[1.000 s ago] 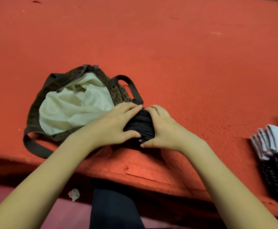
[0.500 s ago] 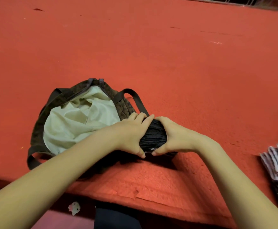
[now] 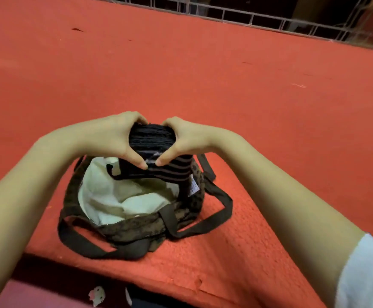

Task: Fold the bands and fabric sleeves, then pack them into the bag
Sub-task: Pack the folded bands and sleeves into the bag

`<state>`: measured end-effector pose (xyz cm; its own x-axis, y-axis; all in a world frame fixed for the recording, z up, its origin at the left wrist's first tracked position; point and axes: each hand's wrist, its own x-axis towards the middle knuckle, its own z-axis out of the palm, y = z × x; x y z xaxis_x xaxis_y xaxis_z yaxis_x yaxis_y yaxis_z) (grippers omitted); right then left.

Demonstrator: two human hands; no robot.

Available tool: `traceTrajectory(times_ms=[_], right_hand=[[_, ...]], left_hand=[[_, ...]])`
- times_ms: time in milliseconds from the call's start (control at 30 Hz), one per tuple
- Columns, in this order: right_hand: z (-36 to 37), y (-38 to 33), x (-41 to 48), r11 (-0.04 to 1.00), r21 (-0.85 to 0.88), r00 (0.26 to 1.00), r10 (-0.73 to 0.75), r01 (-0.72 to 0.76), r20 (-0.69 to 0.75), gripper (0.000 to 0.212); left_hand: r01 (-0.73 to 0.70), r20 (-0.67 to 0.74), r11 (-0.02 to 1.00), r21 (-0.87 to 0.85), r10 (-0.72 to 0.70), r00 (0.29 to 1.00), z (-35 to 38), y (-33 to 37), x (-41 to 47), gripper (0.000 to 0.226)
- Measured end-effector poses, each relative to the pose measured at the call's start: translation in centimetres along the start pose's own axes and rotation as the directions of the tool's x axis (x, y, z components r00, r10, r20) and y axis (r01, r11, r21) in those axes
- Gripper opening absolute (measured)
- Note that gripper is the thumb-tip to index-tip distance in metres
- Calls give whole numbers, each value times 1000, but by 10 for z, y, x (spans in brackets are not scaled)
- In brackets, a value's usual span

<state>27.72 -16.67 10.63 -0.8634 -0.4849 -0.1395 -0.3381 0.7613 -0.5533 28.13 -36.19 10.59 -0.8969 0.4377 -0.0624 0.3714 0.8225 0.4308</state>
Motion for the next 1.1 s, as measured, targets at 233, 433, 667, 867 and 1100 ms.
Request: traceTrajectory(times_ms=[233, 433, 667, 867, 1100], right_hand=[[71, 17, 48, 971, -237, 983, 65, -23, 174, 118], [79, 26, 48, 989, -145, 996, -13, 26, 89, 108], [76, 30, 63, 981, -175, 996, -83, 80, -12, 96], [64, 25, 97, 961, -276, 996, -33, 10, -78, 95], [57, 39, 102, 981, -189, 993, 60, -40, 99, 110]], left_hand=[[48, 156, 994, -98, -32, 987, 39, -52, 8, 67], [174, -374, 947, -271, -270, 887, 36, -108, 5, 60], [261, -547, 946, -190, -323, 772, 58, -118, 23, 22], [186, -556, 968, -168, -249, 793, 12, -94, 40, 25], [-116, -393, 989, 87, 141, 909, 7, -56, 25, 68]])
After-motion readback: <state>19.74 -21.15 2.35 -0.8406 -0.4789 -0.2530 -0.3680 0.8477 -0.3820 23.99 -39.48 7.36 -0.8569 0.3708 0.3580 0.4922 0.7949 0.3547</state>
